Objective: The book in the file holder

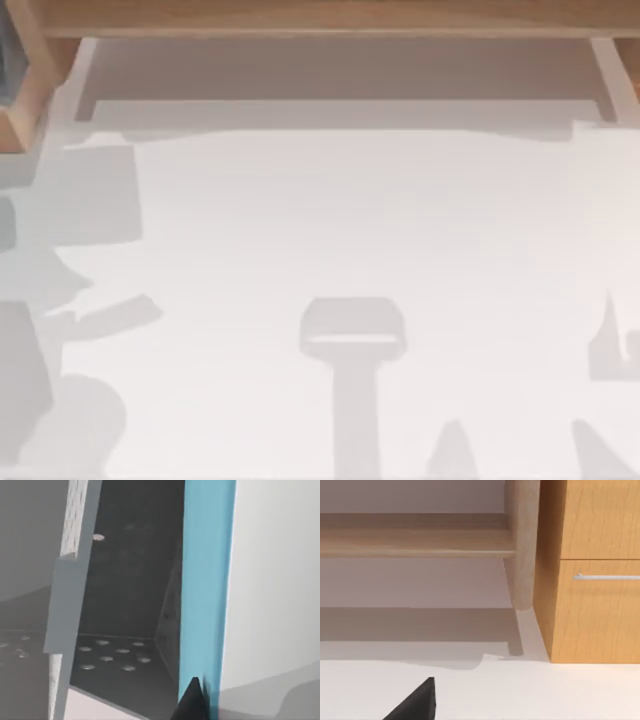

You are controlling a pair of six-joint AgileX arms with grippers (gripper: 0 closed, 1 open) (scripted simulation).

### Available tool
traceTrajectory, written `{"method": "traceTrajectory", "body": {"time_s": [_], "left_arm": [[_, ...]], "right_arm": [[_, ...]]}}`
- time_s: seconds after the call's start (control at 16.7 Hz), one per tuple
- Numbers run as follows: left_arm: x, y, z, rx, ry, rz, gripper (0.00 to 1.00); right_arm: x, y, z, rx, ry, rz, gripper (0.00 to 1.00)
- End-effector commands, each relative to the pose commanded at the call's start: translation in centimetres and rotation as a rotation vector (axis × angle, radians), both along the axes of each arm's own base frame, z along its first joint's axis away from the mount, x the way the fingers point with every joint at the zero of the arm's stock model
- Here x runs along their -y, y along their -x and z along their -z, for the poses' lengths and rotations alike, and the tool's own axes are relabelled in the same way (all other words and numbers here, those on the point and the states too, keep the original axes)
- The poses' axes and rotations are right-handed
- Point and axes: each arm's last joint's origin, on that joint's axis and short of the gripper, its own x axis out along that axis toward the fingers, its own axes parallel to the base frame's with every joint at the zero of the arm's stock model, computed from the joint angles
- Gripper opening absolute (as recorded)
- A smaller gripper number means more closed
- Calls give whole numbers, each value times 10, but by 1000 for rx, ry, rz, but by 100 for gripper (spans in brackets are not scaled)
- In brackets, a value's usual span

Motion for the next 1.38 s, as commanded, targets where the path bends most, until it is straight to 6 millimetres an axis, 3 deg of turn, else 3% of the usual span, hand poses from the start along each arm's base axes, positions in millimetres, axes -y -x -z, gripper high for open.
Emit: {"method": "traceTrajectory", "body": {"time_s": [0.18, 0.42, 0.84, 1.38], "left_arm": [[-24, -27, -1, 21, -125, 27, 0], [-36, -55, 6, 23, -206, 74, 0], [-37, -57, 6, 25, -214, 77, 0], [-35, -87, 12, 22, -212, 80, 0]], "right_arm": [[0, 0, 0, 0, 0, 0, 100], [0, 0, 0, 0, 0, 0, 100], [0, 0, 0, 0, 0, 0, 100], [0, 0, 0, 0, 0, 0, 100]]}}
